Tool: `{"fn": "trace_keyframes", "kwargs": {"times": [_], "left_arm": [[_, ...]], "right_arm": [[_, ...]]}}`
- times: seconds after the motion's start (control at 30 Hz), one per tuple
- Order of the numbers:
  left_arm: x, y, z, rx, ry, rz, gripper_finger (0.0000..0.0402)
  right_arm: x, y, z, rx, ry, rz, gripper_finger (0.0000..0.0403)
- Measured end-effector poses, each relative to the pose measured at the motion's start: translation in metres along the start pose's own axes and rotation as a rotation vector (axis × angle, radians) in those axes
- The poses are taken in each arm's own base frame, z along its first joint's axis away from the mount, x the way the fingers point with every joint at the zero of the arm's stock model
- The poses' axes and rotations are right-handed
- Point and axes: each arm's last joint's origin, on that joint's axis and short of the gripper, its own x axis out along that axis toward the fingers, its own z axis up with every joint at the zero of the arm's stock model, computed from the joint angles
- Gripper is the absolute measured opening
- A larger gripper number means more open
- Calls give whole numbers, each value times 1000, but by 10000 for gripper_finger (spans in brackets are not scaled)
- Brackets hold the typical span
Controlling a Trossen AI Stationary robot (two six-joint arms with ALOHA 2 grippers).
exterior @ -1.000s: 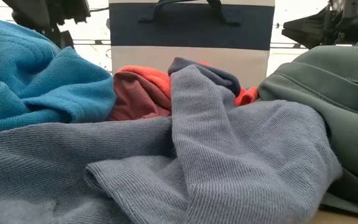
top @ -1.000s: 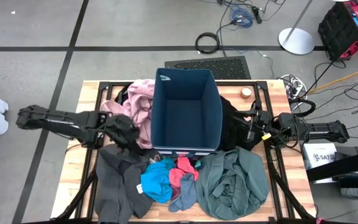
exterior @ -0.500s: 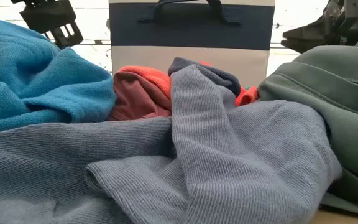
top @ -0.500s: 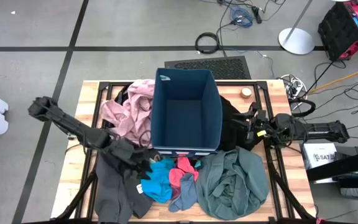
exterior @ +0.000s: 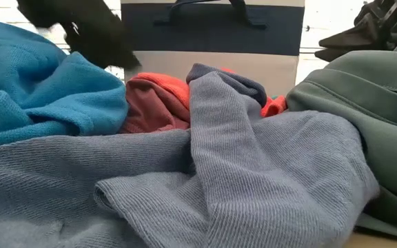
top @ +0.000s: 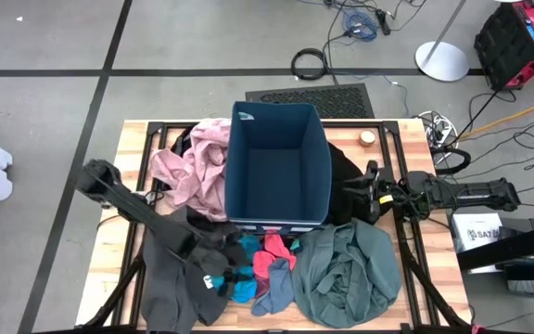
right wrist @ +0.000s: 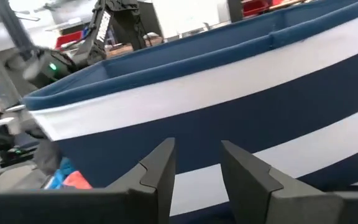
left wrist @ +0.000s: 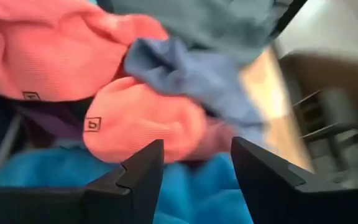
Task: Sort clothes
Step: Put the pink sock into the blue laundry organizer
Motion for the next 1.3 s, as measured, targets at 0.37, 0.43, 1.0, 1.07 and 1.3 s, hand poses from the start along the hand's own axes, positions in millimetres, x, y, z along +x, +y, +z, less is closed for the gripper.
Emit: {"fn": "trace_keyframes", "kwargs": {"times": [0.37,0.43,1.0,1.07,1.3], "left_arm": [[9,-9,15,423,-18,83,198],[7,-9,18,487,15,106,198],[10,2,20,625,102,92,198],[12,4,20,634,106,86,198],[21,11,17,620,139,41,197]], "right_arm": [[0,3,-2,62,26,50,116],[0,3,-2,74,29,56,116],[-1,6,-3,105,36,76,116],[-1,6,-3,104,35,75,116],[-1,6,-3,85,34,71,116]]}}
